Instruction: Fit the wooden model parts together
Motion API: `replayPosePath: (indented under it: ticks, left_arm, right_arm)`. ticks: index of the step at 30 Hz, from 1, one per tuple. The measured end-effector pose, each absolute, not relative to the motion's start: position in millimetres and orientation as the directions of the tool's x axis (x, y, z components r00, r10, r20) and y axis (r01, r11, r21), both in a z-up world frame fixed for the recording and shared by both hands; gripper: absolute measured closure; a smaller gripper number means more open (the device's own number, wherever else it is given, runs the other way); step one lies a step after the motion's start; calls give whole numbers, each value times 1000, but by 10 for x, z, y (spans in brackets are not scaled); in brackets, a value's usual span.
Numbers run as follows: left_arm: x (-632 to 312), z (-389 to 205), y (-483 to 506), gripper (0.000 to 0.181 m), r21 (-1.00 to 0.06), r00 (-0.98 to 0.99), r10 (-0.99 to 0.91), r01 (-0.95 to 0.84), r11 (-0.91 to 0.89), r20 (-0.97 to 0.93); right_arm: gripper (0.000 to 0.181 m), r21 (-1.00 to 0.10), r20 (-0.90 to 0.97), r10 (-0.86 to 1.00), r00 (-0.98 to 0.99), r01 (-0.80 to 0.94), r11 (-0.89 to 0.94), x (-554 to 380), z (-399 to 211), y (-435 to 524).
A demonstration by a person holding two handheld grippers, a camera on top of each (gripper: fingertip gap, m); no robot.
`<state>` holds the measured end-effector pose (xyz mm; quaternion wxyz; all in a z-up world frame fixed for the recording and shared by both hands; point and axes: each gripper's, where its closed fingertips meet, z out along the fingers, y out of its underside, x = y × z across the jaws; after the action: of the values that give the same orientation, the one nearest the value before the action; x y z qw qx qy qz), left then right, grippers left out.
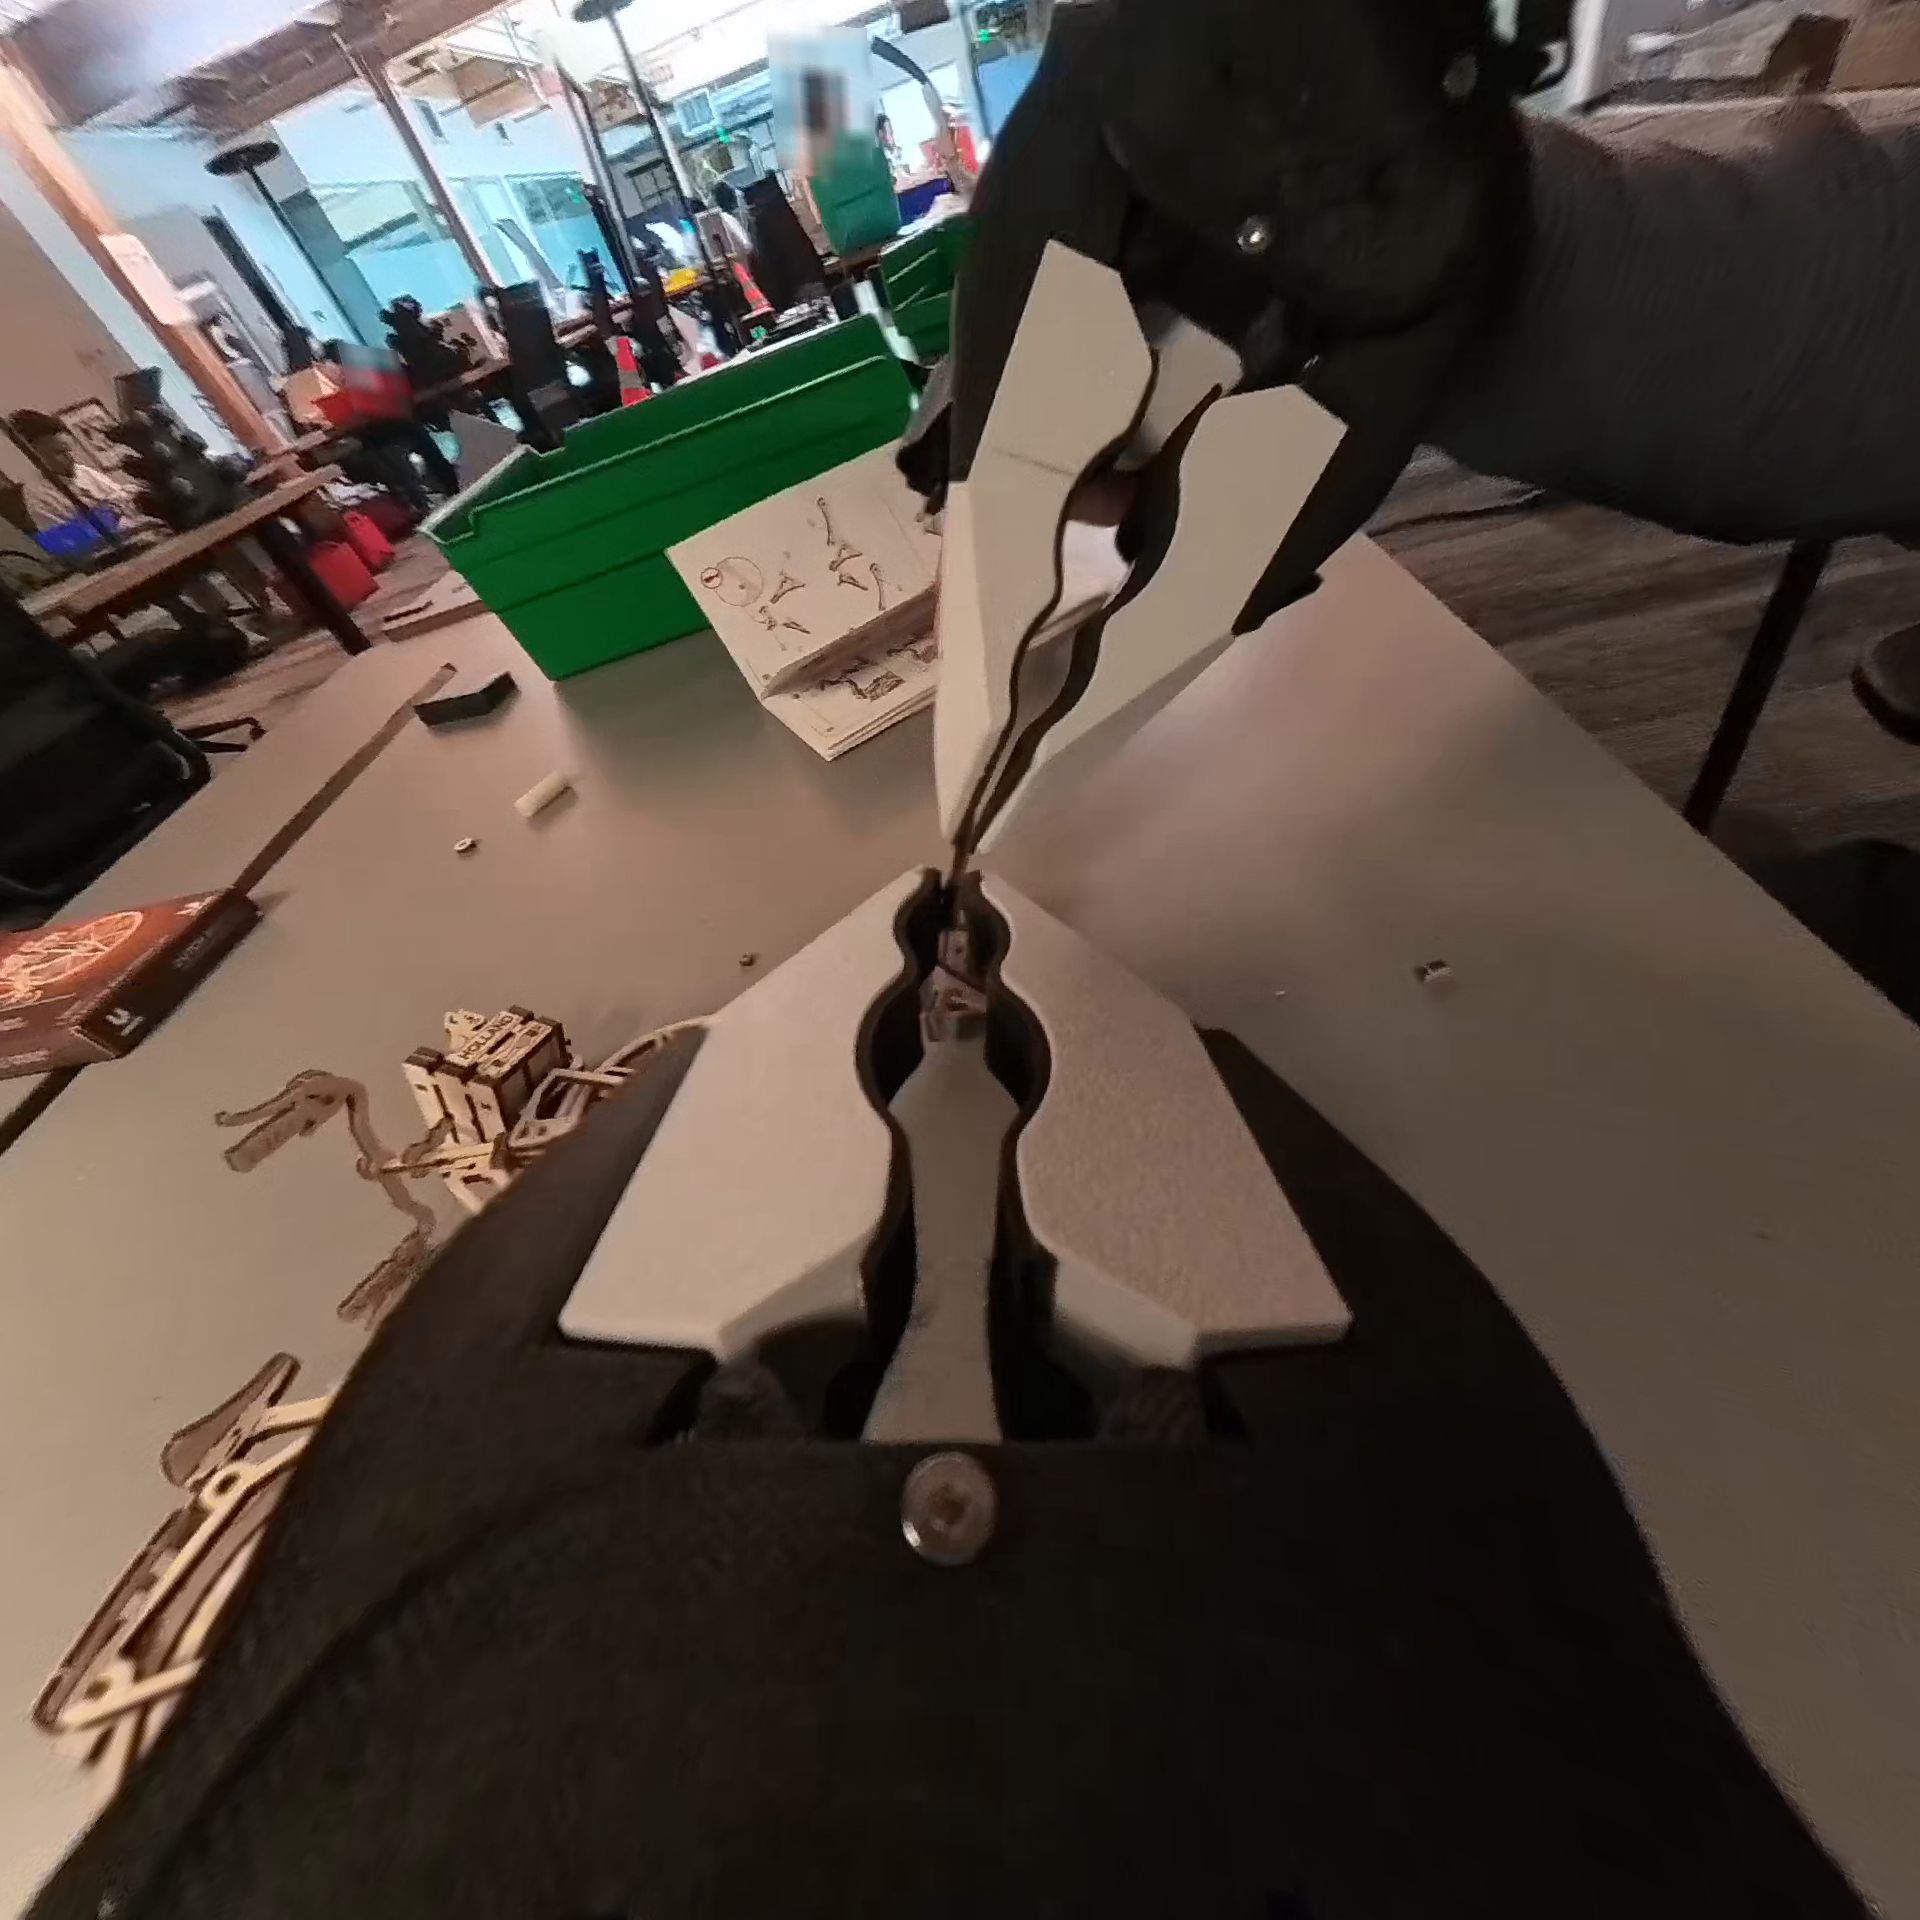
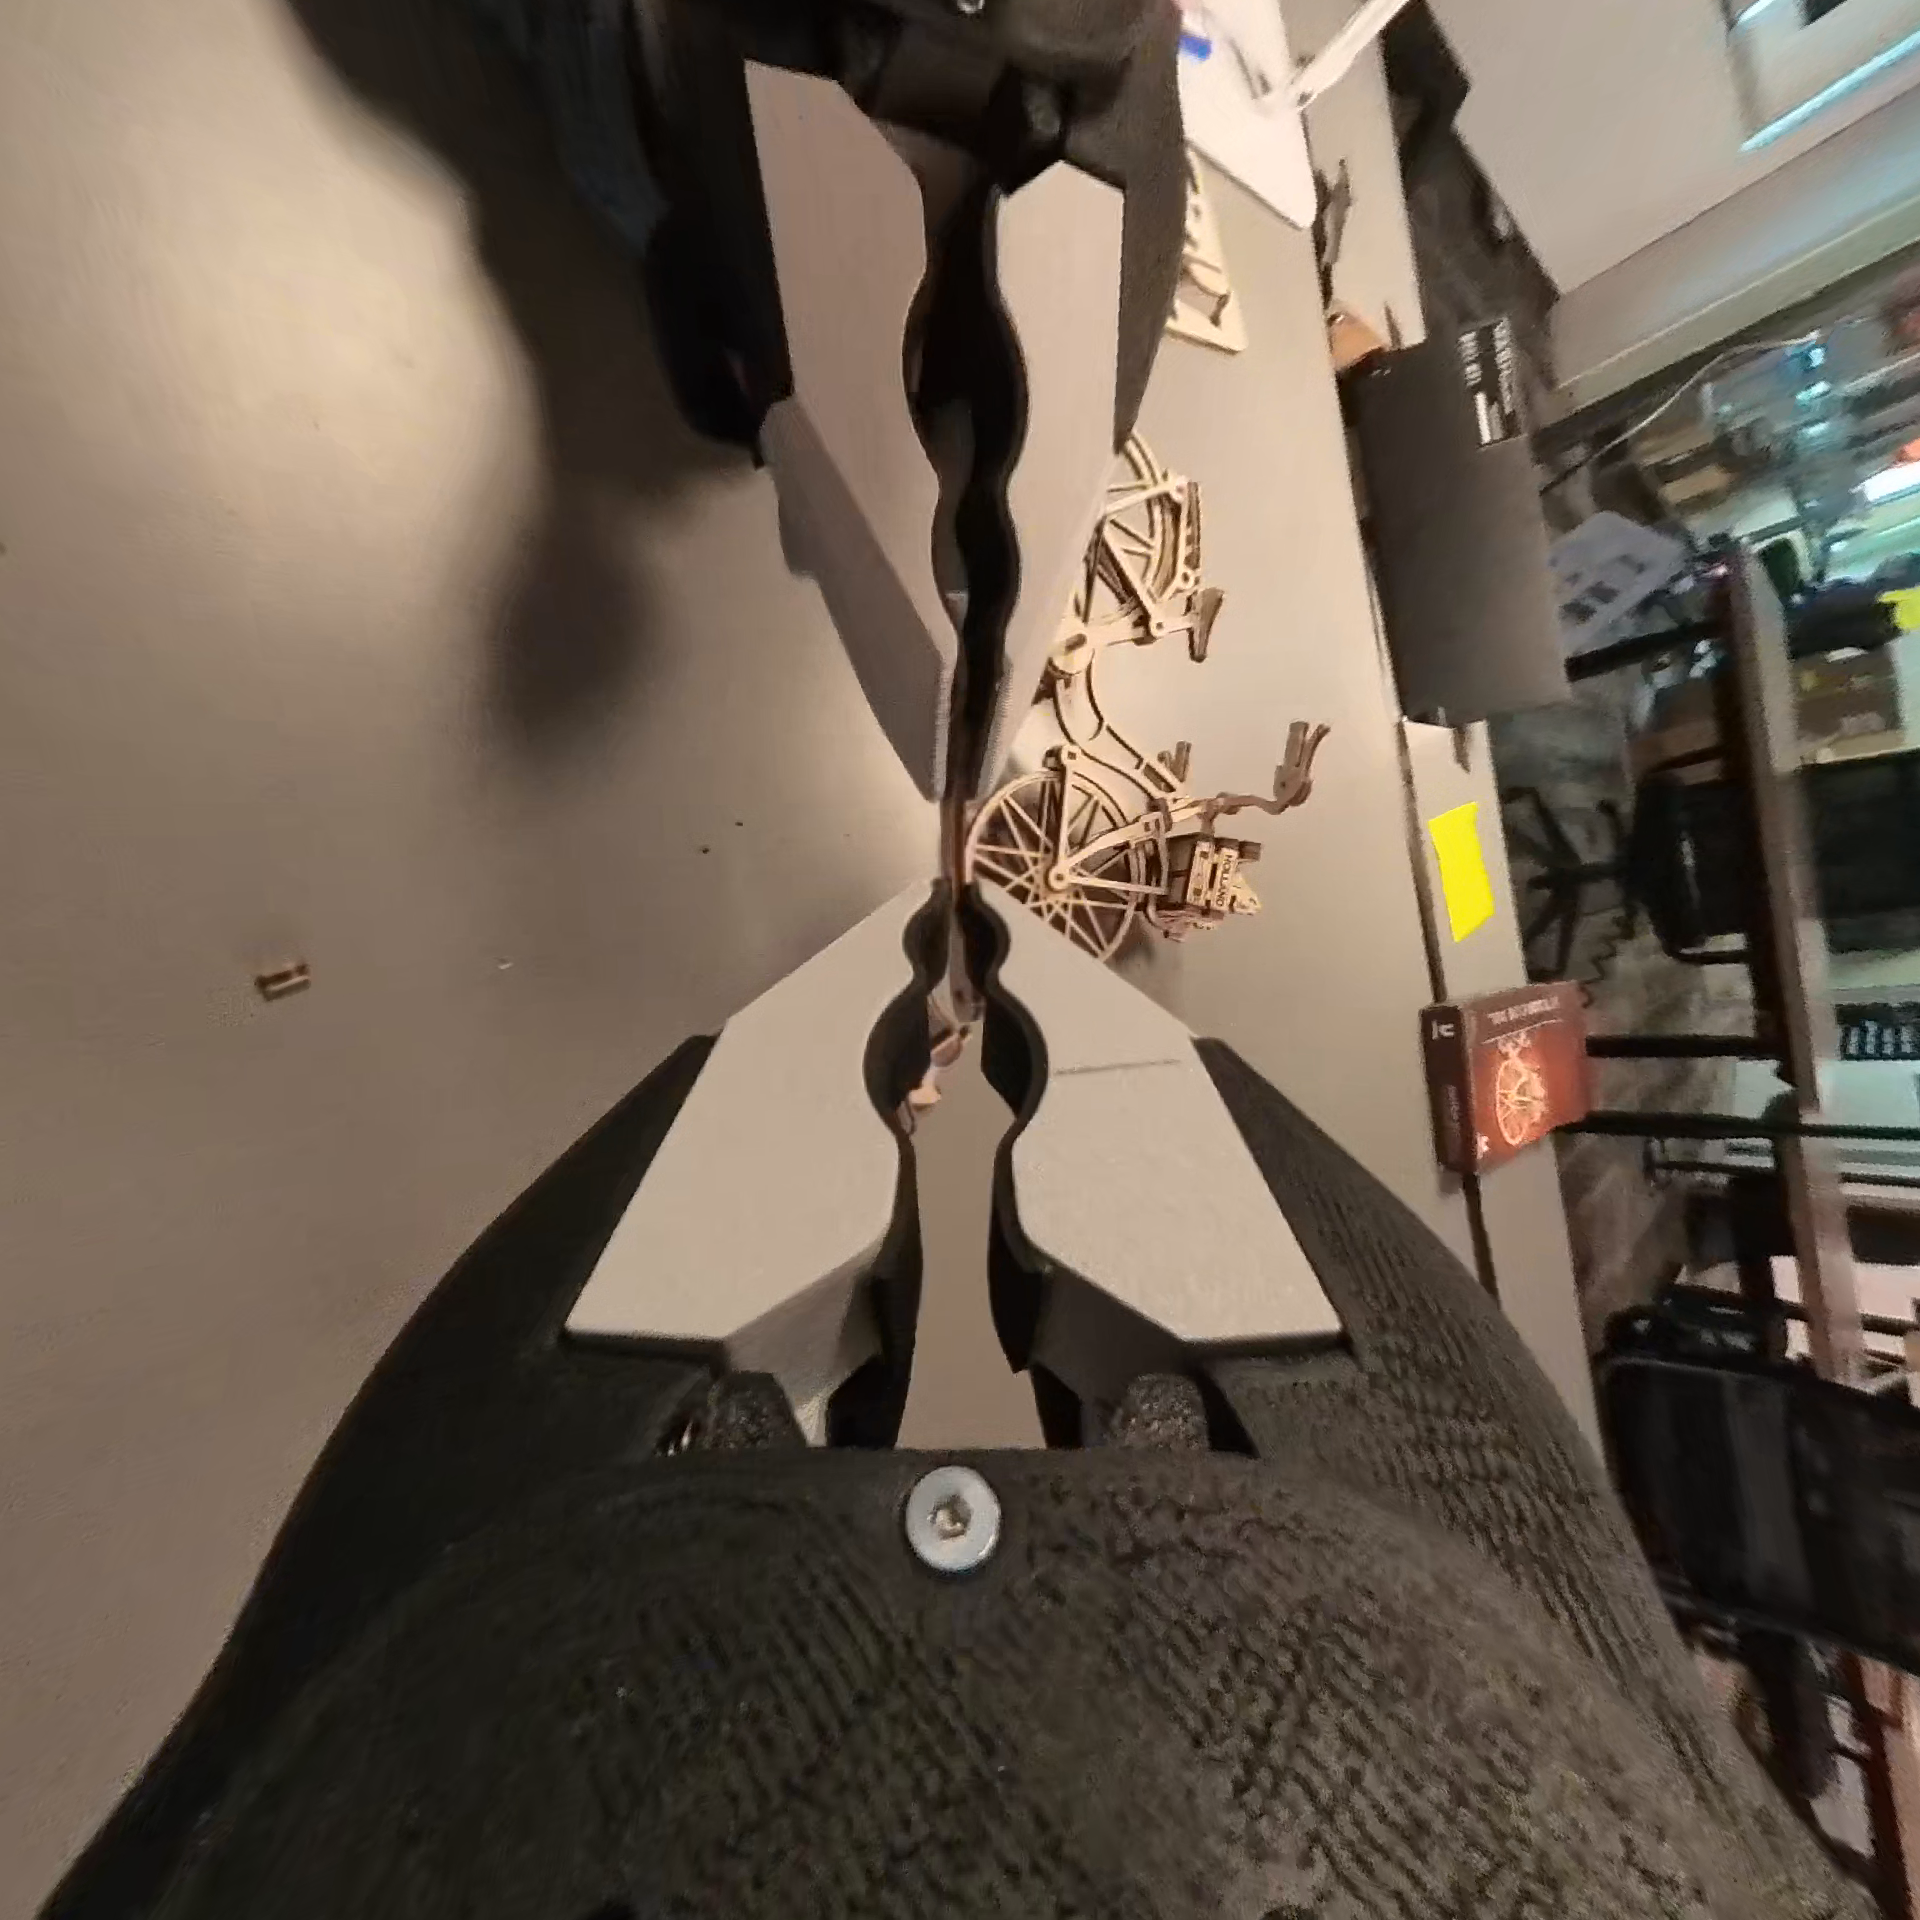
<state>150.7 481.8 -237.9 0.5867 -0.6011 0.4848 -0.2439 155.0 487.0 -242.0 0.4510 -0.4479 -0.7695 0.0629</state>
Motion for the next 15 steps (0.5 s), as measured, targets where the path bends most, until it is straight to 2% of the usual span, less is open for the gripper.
replayPosePath:
  ticks: [4, 6, 7, 9, 10, 15]
  left_arm:
    - [1538, -2393, 4810, 180, -904, 417, -827, -359, 231, -377]
    - [1534, -2411, 4822, 180, -902, 412, -835, -380, 207, -365]
    - [1517, -2460, 4829, 180, -902, 403, -849, -394, 177, -343]
    - [1455, -2552, 4853, 179, -894, 391, -862, -424, 143, -323]
    - [1432, -2582, 4849, 179, -889, 379, -871, -439, 129, -313]
    - [1391, -2723, 4761, 179, -865, 302, -914, -494, 94, -272]
  right_arm:
    - [181, -491, 624, 755, -202, 650, 580, 1566, -2434, 4884]
    - [181, -541, 592, 787, -171, 640, 546, 1588, -2426, 4905]
    - [172, -581, 549, 823, -142, 643, 499, 1623, -2435, 4940]
    - [139, -641, 426, 899, -100, 668, 378, 1719, -2533, 5024]
    - [135, -654, 382, 919, -97, 674, 343, 1747, -2593, 5054]
    - [146, -581, 355, 916, -185, 724, 371, 1721, -2838, 5157]
